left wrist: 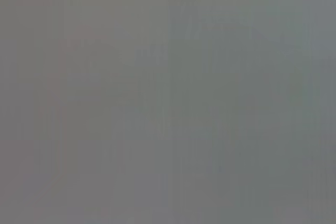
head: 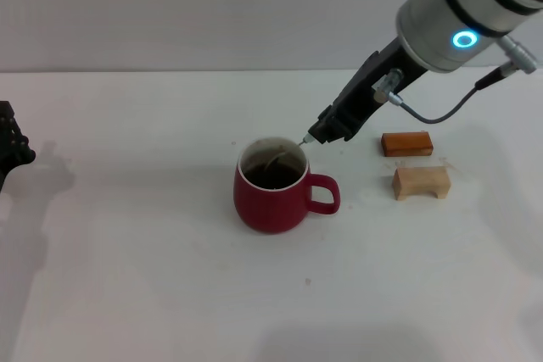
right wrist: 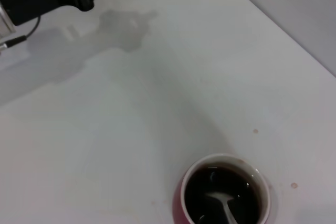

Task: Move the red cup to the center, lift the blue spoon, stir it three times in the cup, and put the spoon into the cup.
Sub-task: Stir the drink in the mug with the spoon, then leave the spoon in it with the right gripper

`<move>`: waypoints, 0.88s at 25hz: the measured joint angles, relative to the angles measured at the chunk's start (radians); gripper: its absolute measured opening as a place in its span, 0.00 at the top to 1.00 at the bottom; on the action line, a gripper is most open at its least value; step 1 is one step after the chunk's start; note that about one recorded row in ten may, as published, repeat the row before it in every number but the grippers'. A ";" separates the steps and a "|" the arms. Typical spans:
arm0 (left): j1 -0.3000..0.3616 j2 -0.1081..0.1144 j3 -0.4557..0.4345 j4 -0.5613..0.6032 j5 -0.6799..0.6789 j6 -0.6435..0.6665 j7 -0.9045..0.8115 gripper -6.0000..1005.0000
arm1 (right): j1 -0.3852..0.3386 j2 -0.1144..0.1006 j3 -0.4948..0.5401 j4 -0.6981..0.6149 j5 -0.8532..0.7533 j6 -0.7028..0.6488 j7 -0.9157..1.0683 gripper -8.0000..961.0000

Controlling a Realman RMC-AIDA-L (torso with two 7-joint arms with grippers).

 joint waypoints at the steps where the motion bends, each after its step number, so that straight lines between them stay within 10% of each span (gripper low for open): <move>1: 0.002 0.000 0.000 0.000 0.000 0.000 -0.002 0.99 | 0.019 0.001 0.000 -0.042 -0.006 -0.010 -0.013 0.83; 22: 0.000 0.000 0.000 0.000 0.000 0.000 -0.007 0.99 | 0.149 0.011 -0.015 -0.286 -0.060 -0.095 -0.076 0.83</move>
